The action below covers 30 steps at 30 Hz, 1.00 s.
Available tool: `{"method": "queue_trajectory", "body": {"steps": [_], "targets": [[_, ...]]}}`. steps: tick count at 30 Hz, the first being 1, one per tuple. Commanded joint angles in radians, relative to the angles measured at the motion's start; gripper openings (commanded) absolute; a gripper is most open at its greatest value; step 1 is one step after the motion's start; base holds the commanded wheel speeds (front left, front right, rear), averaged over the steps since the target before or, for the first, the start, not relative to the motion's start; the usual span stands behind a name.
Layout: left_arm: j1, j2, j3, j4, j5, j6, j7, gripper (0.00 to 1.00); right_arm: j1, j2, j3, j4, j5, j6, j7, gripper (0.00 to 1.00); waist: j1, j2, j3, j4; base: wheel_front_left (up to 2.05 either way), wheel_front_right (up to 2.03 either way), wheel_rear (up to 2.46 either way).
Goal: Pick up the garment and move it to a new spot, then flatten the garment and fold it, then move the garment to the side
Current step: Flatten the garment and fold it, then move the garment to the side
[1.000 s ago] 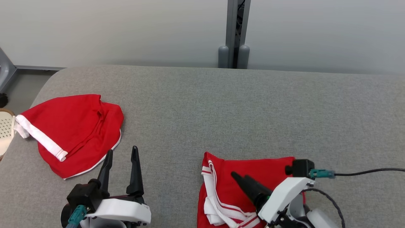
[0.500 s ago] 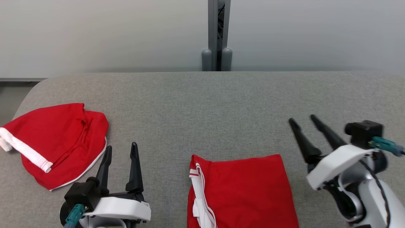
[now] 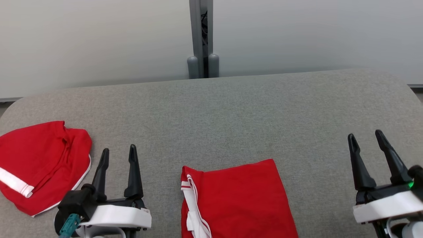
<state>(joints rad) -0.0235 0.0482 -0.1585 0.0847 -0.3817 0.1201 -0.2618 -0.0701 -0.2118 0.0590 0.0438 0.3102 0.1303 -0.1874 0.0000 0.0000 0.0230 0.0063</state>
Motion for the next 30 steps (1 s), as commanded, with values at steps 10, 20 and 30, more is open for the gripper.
{"method": "queue_trajectory", "body": {"steps": [10, 20, 30], "targets": [[0.065, 0.004, 0.029, -0.020, 0.032, 0.013, -0.002, 1.00, 0.052, 0.050, -0.017, 0.054, -0.007, 0.001, -0.079, 1.00, 0.0000, 0.0000, 0.002, -0.021, 0.00, 0.00, 0.00], [0.060, 0.004, 0.000, 0.032, 0.019, 0.010, -0.002, 1.00, 0.039, 0.043, -0.018, 0.040, 0.003, 0.001, -0.080, 1.00, 0.0000, 0.0000, 0.011, -0.002, 0.00, 0.00, 0.00], [0.030, 0.004, -0.017, 0.060, 0.022, 0.005, -0.002, 1.00, 0.021, -0.011, 0.130, 0.170, 0.233, 0.001, -0.005, 1.00, 0.0000, 0.0000, 0.037, 0.025, 0.00, 0.00, 0.00]]}}
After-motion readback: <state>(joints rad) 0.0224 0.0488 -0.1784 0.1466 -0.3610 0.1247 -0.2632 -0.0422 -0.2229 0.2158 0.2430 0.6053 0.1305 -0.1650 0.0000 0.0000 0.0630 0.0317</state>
